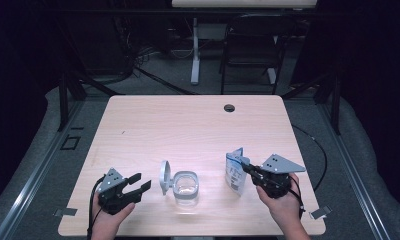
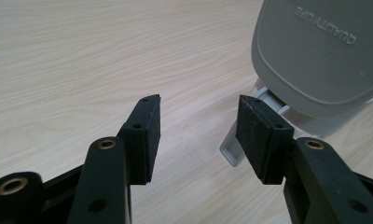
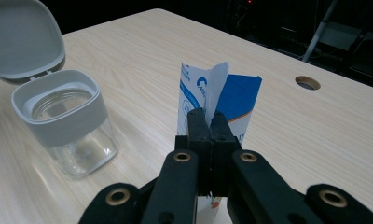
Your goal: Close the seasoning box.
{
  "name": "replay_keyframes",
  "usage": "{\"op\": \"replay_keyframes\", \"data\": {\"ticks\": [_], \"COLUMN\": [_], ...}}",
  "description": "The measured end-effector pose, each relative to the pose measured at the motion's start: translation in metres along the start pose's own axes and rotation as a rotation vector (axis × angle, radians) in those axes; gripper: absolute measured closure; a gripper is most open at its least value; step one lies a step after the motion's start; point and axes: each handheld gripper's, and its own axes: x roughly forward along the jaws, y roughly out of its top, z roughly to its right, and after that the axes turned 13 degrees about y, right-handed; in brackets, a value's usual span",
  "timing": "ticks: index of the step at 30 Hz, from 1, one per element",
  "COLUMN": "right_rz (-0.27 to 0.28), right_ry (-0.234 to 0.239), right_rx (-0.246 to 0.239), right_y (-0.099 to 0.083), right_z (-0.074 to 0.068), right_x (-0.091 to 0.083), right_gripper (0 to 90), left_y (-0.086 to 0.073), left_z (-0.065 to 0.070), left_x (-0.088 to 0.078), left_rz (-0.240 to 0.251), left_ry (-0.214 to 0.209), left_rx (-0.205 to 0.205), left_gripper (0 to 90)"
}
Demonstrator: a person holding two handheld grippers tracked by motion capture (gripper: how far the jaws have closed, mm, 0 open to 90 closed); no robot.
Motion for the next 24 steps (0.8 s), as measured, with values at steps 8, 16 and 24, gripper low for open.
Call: {"op": "replay_keyframes", "data": {"ticks": [8,16,24], "right_rz": [0.002,-0.007,-0.008], "right_ry": [0.021,0.012,-0.008], "right_rx": [0.006,0.01,-0.003], "right_y": [-0.006,-0.01,-0.011], "right_z": [0.0,0.006,0.007], "right_x": [-0.011,-0.019,-0.019], "right_gripper": [90.0,90.0,90.0], "left_y": [0.0,-0.002,0.0], "left_z": [0.001,0.0,0.0], "left_x": [0.0,0.001,0.0], "left_rz": [0.005,0.002,-0.003], "left_ry": [-0.001,0.003,0.002], "left_rx": [0.001,-0.007,0.0], "left_gripper": [50.6,50.6,50.6]}}
